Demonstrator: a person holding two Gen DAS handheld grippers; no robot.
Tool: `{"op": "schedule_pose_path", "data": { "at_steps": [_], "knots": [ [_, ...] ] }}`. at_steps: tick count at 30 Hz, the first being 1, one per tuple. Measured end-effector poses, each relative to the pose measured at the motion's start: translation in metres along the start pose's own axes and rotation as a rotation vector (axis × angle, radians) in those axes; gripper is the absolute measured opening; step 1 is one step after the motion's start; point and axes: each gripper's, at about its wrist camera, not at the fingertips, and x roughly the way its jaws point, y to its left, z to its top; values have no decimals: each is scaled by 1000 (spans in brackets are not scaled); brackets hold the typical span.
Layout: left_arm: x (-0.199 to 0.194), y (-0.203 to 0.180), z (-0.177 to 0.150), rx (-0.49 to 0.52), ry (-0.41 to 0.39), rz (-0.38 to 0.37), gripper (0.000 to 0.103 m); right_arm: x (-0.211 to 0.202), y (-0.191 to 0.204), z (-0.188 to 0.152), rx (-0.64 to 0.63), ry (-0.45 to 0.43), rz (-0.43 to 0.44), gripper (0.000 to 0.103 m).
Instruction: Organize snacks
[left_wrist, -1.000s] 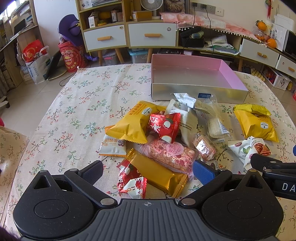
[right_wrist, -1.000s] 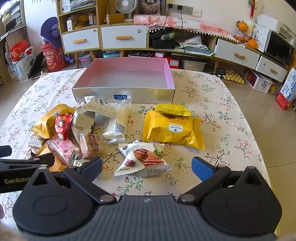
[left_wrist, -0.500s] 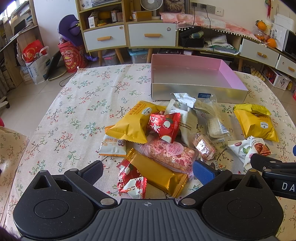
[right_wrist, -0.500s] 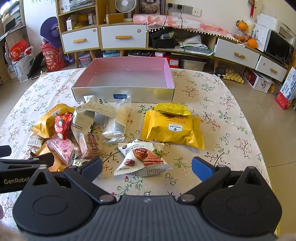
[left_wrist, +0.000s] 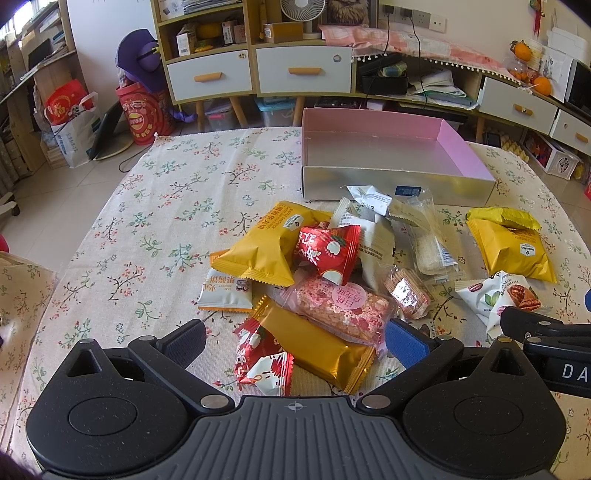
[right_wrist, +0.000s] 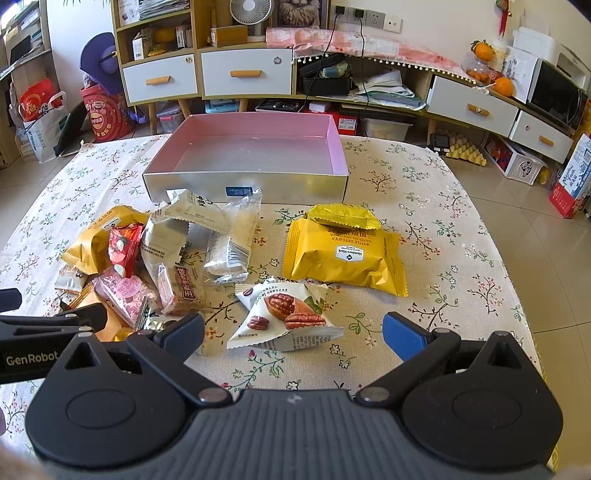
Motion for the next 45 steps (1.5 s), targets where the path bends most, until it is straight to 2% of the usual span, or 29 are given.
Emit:
{"op": "schedule_pose_path", "data": {
  "at_steps": [16, 21, 25, 29, 39, 45],
  "knots": [
    [-1, 0, 0, 1, 0, 0, 103, 0, -2, -2, -1, 3, 0, 103],
    [0, 0, 1, 37, -9, 4, 103, 4, -5, -2, 0, 25, -29, 103],
    [2, 4, 8, 64, -19, -7, 103, 1, -10, 4, 24, 48, 14, 103],
    [5, 14, 22, 72, -3, -38, 103, 0, -17, 14, 44, 83, 79, 103],
    [25, 29, 51, 128, 64, -122, 103, 3, -45, 50, 136, 103, 135, 101],
    [43, 51, 50, 55, 108, -216, 101, 22, -55, 51, 172, 128, 178, 95]
  ]
}}
